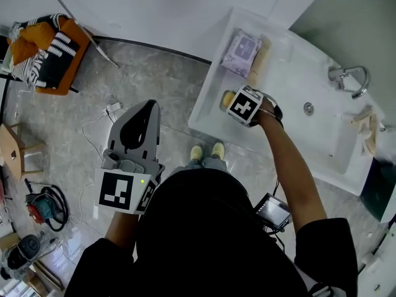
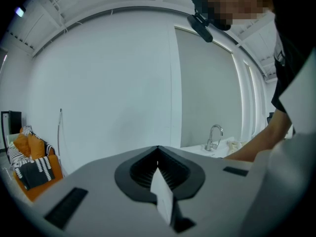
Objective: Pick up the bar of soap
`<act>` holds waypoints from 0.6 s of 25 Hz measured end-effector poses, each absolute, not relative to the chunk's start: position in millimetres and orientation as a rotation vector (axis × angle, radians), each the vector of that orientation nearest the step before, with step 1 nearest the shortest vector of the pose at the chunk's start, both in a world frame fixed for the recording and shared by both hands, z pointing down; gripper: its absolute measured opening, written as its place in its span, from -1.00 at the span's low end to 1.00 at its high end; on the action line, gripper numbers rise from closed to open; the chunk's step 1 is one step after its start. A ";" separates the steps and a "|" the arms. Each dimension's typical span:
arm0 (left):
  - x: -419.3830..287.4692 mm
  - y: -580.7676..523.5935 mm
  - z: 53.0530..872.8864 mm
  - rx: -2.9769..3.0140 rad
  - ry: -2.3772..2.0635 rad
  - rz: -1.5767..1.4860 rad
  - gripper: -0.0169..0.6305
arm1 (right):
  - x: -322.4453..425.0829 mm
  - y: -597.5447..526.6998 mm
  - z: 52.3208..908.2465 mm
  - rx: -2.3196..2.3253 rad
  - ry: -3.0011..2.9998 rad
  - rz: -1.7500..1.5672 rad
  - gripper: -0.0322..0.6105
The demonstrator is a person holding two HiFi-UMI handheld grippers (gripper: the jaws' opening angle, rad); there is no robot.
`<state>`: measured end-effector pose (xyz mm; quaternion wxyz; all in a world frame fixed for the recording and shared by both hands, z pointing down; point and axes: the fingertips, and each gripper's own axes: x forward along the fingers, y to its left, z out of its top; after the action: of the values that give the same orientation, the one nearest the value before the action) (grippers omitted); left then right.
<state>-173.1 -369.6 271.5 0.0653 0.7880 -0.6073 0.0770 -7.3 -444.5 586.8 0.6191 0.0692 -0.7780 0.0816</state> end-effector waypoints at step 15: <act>-181.4 -360.3 264.4 2.374 -1.842 0.181 -0.92 | 0.1 -448.0 550.9 0.449 -2.162 0.726 -0.25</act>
<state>-181.4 -360.3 264.4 0.0658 0.7869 -0.6106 0.0600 0.1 -448.0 550.9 0.3971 0.1771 -0.8536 0.2868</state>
